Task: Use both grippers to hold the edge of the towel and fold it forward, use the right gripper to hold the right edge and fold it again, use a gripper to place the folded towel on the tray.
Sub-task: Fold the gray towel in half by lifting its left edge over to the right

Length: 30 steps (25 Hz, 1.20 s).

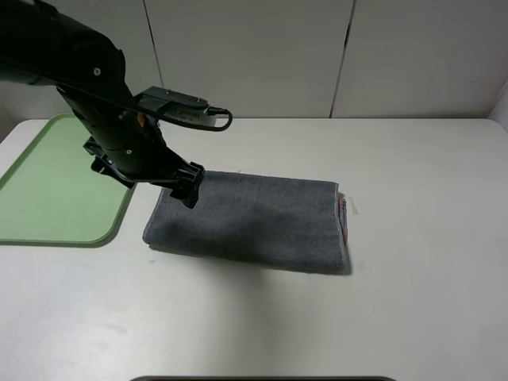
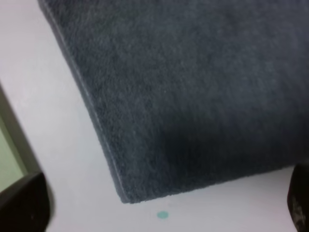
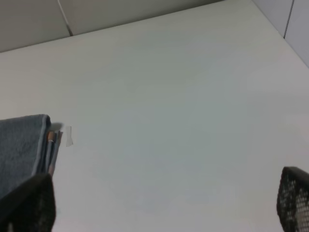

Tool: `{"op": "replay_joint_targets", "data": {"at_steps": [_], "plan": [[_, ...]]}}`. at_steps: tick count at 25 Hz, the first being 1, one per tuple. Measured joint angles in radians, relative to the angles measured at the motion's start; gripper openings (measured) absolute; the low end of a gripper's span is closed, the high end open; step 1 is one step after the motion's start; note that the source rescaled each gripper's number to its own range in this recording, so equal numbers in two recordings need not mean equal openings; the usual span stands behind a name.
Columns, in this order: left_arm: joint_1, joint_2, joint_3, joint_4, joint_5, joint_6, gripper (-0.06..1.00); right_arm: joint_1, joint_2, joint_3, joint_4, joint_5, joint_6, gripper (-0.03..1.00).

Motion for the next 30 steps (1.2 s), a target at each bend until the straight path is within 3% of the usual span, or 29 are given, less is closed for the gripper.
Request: {"op": "replay_joint_targets", "data": {"at_steps": [12,30], "plan": [[0.074,0.070,0.000,-0.015,-0.027,0.000,0.98,0.000,0.000,0.000,0.000,0.000,0.000,1.00],[0.119,0.259,0.005,-0.086,-0.224,0.142,0.98,0.000,0.000,0.000,0.001,0.000,0.000,1.00]]}}
